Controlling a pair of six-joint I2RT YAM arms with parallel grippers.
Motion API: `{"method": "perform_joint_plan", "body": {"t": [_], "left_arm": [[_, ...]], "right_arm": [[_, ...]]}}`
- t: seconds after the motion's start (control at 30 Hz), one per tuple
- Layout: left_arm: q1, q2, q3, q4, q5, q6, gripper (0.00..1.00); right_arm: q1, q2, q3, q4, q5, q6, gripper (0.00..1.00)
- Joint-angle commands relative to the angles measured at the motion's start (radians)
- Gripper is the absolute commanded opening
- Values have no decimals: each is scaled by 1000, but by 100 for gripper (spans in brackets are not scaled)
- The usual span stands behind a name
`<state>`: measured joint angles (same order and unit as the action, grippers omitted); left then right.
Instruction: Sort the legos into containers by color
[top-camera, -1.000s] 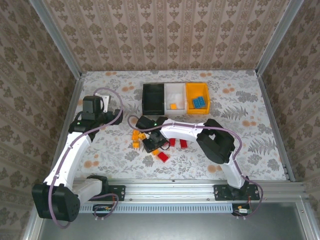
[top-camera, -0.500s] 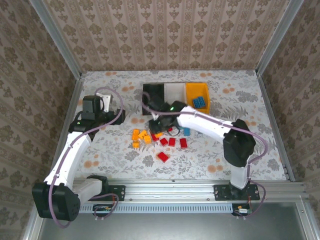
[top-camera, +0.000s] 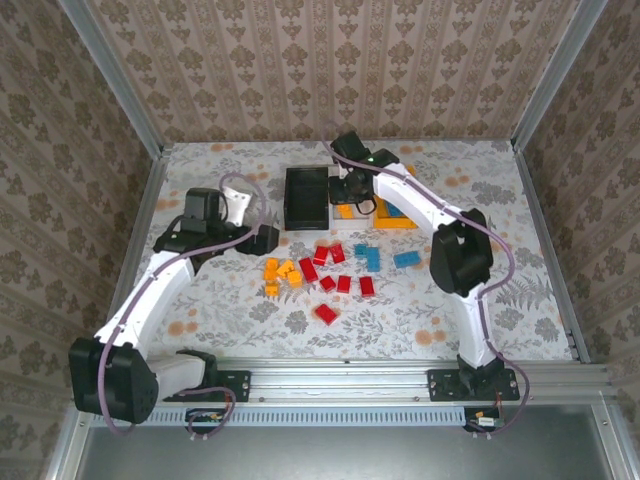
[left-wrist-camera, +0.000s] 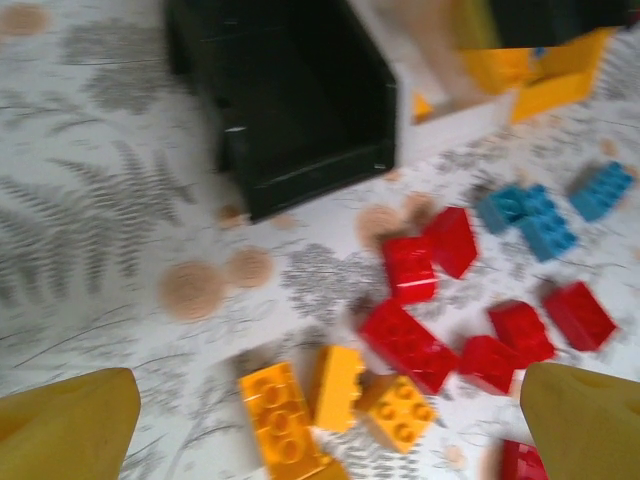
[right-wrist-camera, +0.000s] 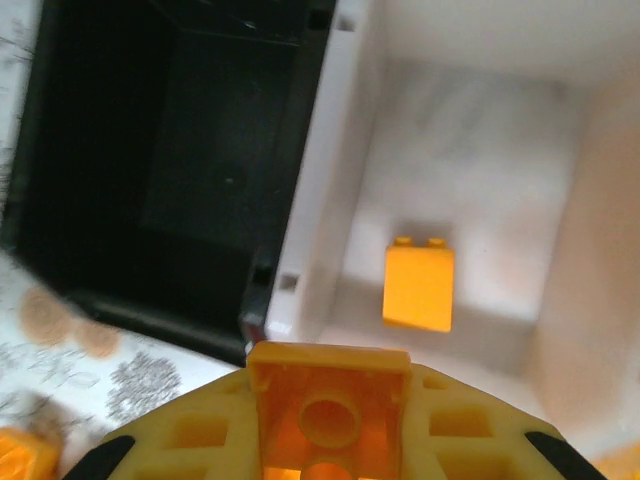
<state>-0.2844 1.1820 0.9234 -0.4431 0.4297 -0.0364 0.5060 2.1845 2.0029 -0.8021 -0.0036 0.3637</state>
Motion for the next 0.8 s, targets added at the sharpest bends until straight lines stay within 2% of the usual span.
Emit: {"method": "perform_joint_plan", "body": {"t": [0.0, 0.1, 0.23, 0.33, 0.5, 0.67, 0.77], "left_arm": [[-35, 8, 26, 28, 165, 36, 100], [-64, 17, 24, 31, 198, 44, 100], [-73, 35, 32, 15, 192, 51, 100], [-73, 39, 34, 17, 195, 51, 100], [-73, 31, 36, 8, 186, 52, 100], [-78, 60, 74, -98, 48, 55, 98], [-89, 124, 134, -207, -87, 19, 94]], "right_arm": [[-11, 74, 104, -74, 24, -28, 27], [-27, 123, 157, -88, 23, -20, 33], [-35, 131, 175, -85, 15, -15, 51], [-36, 104, 172, -86, 19, -20, 55], [-35, 7, 101, -67, 4, -20, 56], [-22, -152, -81, -2, -56, 26, 56], [16, -241, -210, 36, -89, 46, 56]]}}
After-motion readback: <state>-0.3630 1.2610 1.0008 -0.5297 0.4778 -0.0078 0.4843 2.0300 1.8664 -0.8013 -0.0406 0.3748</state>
